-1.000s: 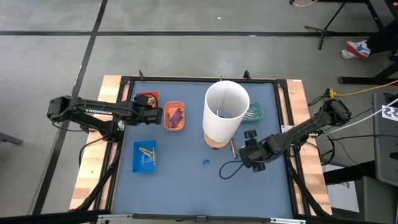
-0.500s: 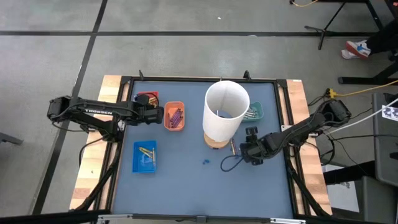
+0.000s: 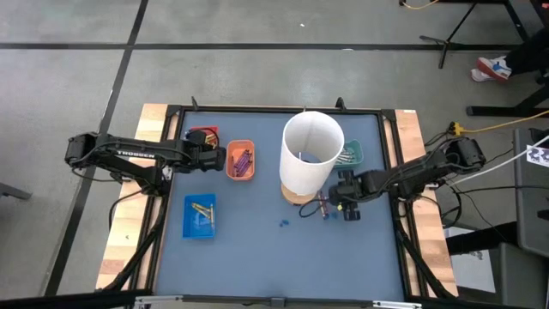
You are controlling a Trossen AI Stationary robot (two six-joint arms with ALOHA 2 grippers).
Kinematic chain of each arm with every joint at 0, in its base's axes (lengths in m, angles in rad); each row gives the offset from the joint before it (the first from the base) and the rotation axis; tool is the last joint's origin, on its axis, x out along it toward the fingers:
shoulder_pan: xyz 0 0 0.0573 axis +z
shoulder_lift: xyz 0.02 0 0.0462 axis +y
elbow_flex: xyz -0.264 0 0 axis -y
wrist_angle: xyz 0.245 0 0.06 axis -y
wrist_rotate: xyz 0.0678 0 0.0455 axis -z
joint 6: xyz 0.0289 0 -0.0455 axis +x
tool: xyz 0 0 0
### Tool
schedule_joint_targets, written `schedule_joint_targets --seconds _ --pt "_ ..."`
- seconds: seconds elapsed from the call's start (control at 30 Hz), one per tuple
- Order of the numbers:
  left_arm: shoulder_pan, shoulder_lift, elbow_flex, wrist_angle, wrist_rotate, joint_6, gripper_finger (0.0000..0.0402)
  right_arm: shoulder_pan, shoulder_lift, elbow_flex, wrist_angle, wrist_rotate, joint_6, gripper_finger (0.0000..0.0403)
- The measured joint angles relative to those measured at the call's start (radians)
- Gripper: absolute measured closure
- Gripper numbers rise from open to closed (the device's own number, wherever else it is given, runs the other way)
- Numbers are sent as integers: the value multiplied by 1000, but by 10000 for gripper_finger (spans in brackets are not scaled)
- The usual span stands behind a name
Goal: Sort crayons
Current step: Put the gray crayon into the green bin
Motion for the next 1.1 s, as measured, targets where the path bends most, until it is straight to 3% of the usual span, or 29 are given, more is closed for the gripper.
schedule_joint_targets --seconds 0.4,0.87,1.1 --pt "0 0 0 0 0 0 283 -17 2 -2 11 -34 -20 258" --pt "0 0 0 0 0 0 283 -16 2 -3 12 -36 -20 390" --pt "0 0 0 0 0 0 283 -16 -24 -2 -3 -31 -20 384"
